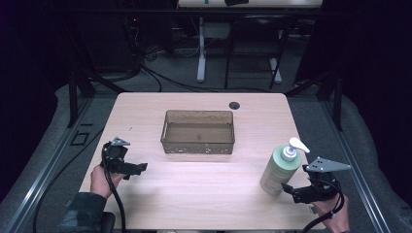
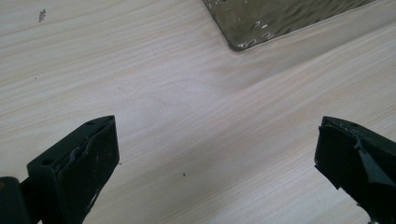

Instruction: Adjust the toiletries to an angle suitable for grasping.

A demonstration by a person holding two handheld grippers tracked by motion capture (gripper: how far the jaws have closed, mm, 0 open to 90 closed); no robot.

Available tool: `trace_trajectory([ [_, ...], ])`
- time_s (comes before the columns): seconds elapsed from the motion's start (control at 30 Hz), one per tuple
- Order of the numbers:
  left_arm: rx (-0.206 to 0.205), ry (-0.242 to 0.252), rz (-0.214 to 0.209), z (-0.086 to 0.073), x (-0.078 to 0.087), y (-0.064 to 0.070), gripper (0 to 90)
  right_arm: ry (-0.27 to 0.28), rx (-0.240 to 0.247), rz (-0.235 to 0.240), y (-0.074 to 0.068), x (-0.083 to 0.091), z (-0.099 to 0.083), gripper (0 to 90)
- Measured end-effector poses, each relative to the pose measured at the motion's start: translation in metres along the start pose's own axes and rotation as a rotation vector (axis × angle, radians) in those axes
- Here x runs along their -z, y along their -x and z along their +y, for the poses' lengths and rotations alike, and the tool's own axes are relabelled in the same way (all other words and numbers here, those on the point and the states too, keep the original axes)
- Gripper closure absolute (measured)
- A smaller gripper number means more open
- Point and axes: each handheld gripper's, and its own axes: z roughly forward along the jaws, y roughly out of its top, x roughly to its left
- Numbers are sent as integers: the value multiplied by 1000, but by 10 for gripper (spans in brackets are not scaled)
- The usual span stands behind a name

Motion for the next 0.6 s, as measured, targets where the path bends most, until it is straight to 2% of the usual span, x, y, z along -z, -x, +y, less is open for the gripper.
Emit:
trace_trajectory([
  [0.1,-1,-1,-1,0,0,0,0,33,18,-6,-3,0,4,0],
  [0.33,-8,0,0,0,0,1,0,98,10,-18,-3,-2,16,2],
  [0.6,-10,-1,-4,0,-1,1,0,152,5,-2,-4,-8,24,72],
])
